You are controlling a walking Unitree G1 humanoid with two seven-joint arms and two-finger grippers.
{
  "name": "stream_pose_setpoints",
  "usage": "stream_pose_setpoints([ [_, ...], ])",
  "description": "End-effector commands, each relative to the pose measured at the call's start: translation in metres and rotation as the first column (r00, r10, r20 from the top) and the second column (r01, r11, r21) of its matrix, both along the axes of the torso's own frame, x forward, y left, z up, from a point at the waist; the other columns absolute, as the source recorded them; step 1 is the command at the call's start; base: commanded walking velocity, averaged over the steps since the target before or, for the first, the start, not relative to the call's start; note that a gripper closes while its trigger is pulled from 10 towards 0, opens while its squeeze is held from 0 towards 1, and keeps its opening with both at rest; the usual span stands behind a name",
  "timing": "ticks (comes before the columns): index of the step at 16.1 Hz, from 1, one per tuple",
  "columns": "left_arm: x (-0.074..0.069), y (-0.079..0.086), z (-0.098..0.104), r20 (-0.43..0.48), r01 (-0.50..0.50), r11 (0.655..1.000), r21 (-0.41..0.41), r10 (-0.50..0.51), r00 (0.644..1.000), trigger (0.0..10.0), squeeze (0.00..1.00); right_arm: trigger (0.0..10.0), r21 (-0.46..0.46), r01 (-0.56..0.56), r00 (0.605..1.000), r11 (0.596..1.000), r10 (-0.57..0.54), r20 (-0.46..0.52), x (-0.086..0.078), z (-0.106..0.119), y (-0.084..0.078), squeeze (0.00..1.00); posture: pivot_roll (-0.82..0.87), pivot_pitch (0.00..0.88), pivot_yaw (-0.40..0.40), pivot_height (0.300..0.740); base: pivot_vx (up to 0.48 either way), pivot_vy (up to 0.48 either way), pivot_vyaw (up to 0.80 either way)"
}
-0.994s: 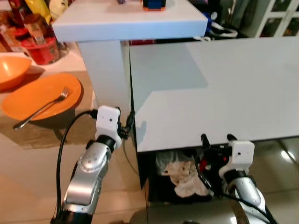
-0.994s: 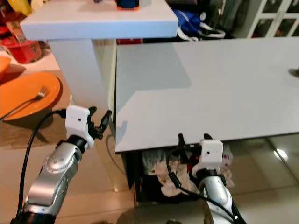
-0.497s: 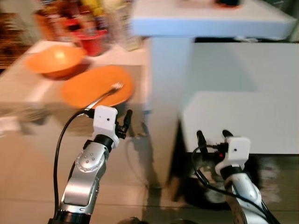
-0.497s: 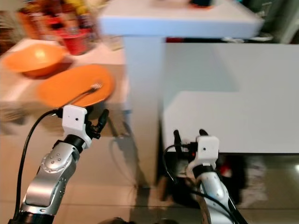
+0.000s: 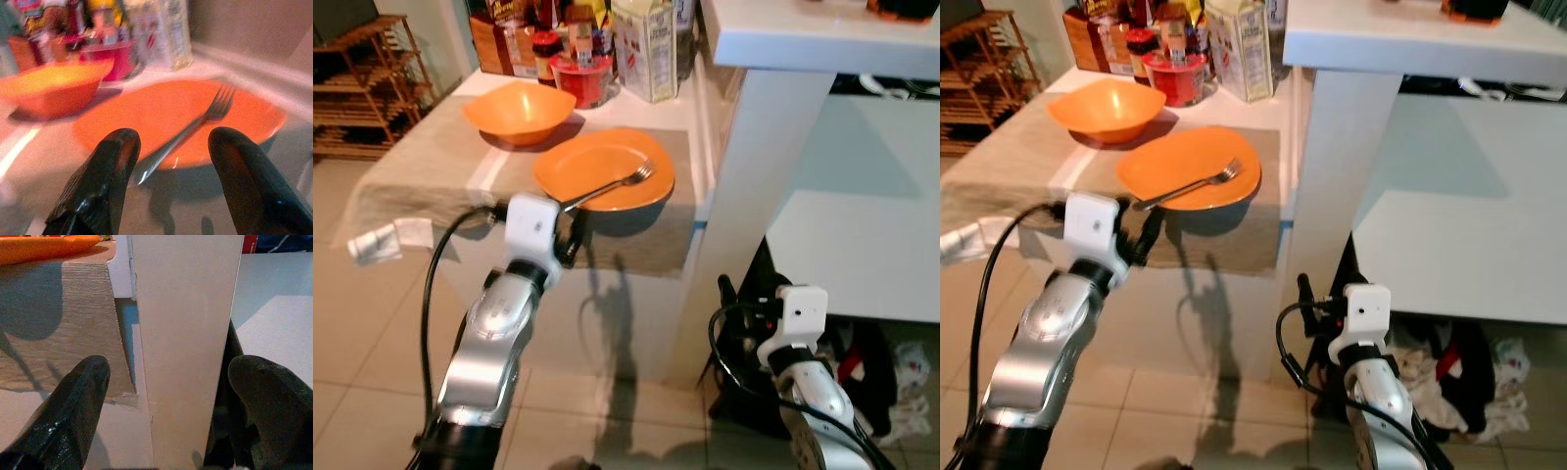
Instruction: Setting the table
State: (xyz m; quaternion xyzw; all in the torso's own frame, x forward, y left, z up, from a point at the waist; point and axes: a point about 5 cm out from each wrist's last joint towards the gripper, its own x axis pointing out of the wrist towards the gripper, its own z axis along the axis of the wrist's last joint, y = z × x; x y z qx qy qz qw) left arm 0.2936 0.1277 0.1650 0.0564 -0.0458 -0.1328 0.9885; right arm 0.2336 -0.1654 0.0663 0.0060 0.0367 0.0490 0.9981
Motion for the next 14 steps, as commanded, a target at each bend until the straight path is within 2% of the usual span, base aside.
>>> stream_pose_setpoints([
  [1,0.008,-0.002,0.022,0.037,0.032,0.999,-0.015,-0.032,0.999,10.0,0.00,10.0,-0.002,0.003,1.000,1.000,-0.003,-0.004,0.001,-0.001,-0.001,0.00,-0.05,0.000,0.021,0.727,0.000,0.000,0.00],
  [2,0.020,-0.001,0.040,0.064,0.054,0.999,0.002,-0.054,0.997,10.0,0.00,10.0,-0.002,-0.004,1.000,1.000,0.004,-0.011,0.000,-0.002,0.002,0.00,-0.06,0.000,0.030,0.727,0.000,0.000,0.00],
  [5,0.032,-0.003,0.060,0.071,0.106,0.994,0.006,-0.106,0.992,10.0,0.00,10.0,0.004,0.010,1.000,1.000,-0.010,-0.019,-0.005,-0.004,0.001,0.00,-0.07,0.000,0.039,0.727,0.000,0.000,0.00],
  [7,0.044,-0.008,0.061,0.015,0.176,0.983,0.050,-0.177,0.984,10.0,0.00,10.0,0.003,0.010,1.000,1.000,-0.010,-0.025,-0.007,-0.005,0.002,0.00,-0.07,0.000,0.046,0.727,0.000,0.000,0.00],
  [8,0.064,-0.006,0.058,-0.080,0.248,0.960,0.127,-0.239,0.968,10.0,0.00,10.0,0.007,0.008,1.000,1.000,-0.007,-0.030,-0.010,-0.006,0.005,0.00,-0.08,0.000,0.058,0.727,0.000,0.000,0.00],
  [9,0.076,-0.002,0.057,-0.125,0.271,0.945,0.182,-0.251,0.960,10.0,0.00,10.0,0.011,0.011,0.999,1.000,-0.010,-0.034,-0.013,-0.007,0.005,0.00,-0.09,0.006,0.071,0.727,0.000,0.000,0.00],
  [11,0.089,0.007,0.060,-0.152,0.254,0.941,0.224,-0.224,0.963,10.0,0.00,10.0,0.018,0.031,0.999,0.999,-0.030,-0.038,-0.019,-0.008,0.005,0.00,-0.11,0.022,0.085,0.727,0.000,0.000,0.00],
  [12,0.091,0.008,0.061,-0.156,0.254,0.940,0.228,-0.222,0.962,10.0,0.00,10.0,0.019,0.035,0.999,0.999,-0.034,-0.038,-0.020,-0.008,0.005,0.00,-0.11,0.024,0.086,0.727,0.000,0.000,0.00],
  [13,0.100,0.015,0.064,-0.184,0.238,0.953,0.190,-0.204,0.962,10.0,0.00,10.0,0.020,0.045,0.998,0.999,-0.044,-0.045,-0.025,-0.008,0.004,0.00,-0.12,0.035,0.085,0.727,0.000,0.000,0.00],
  [14,0.102,0.016,0.064,-0.189,0.239,0.950,0.202,-0.201,0.961,10.0,0.00,10.0,0.019,0.047,0.998,0.999,-0.046,-0.047,-0.027,-0.009,0.003,0.00,-0.12,0.036,0.084,0.727,0.000,0.000,0.00],
])
